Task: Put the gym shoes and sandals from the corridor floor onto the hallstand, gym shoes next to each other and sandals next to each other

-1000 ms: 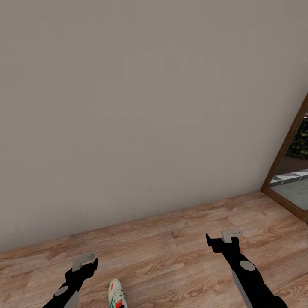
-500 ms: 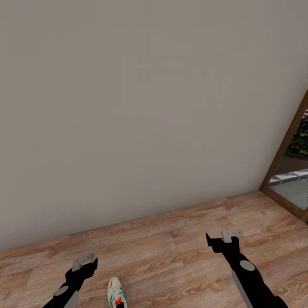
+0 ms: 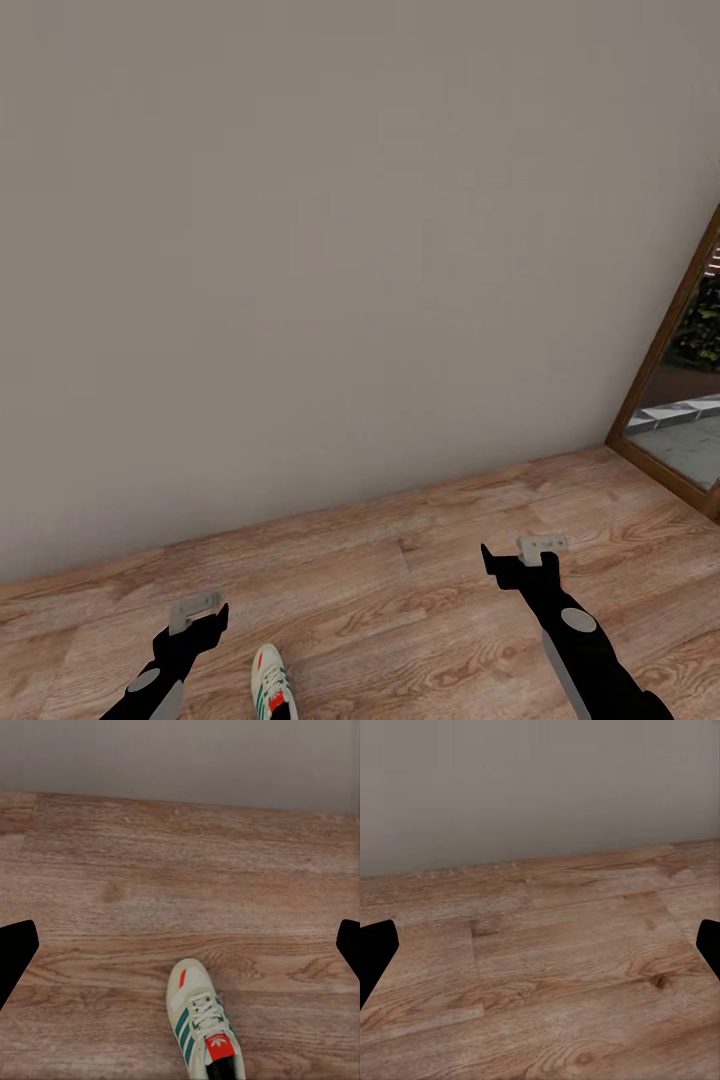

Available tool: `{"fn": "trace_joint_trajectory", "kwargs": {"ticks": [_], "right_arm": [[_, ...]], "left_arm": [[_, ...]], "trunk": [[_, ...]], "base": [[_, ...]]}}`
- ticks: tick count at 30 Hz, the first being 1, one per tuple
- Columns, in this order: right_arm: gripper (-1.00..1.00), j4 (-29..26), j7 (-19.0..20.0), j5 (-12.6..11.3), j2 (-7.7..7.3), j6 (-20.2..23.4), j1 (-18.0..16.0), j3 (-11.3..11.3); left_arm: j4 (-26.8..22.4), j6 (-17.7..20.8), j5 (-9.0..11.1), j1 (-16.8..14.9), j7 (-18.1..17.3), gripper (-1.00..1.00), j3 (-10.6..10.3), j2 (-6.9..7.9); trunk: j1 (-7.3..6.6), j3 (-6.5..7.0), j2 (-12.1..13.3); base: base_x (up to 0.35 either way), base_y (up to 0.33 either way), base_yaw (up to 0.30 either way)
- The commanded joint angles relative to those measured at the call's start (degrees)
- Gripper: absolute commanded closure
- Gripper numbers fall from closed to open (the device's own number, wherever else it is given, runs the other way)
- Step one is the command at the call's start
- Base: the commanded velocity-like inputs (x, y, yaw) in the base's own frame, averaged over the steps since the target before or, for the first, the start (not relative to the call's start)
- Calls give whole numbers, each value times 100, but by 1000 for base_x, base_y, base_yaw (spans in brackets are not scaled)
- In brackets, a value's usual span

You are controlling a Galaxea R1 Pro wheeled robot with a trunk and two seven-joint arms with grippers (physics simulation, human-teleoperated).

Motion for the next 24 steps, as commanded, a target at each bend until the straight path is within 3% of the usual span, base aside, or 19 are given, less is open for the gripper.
{"fn": "trace_joint_trajectory", "kwargs": {"ticks": [1,6,13,24], "right_arm": [[-100,-10,2,3,-2,33,-2,1],[-100,-17,2,3,-2,33,-2,-1],[-100,-29,2,-3,2,40,-2,6],[-100,-162,2,1,5,40,-2,7]], "left_arm": [[5,-15,48,-3,-3,-100,-11,1],[14,-4,44,-4,-7,-100,-61,-6],[24,6,44,-4,5,-100,-362,0],[28,11,41,-4,6,-100,-441,1]], "trunk": [[0,-6,-3],[44,-41,-83],[197,-167,-364],[439,-365,-805]], "base": [[0,0,0],[0,0,0],[0,0,0],[0,0,0]]}}
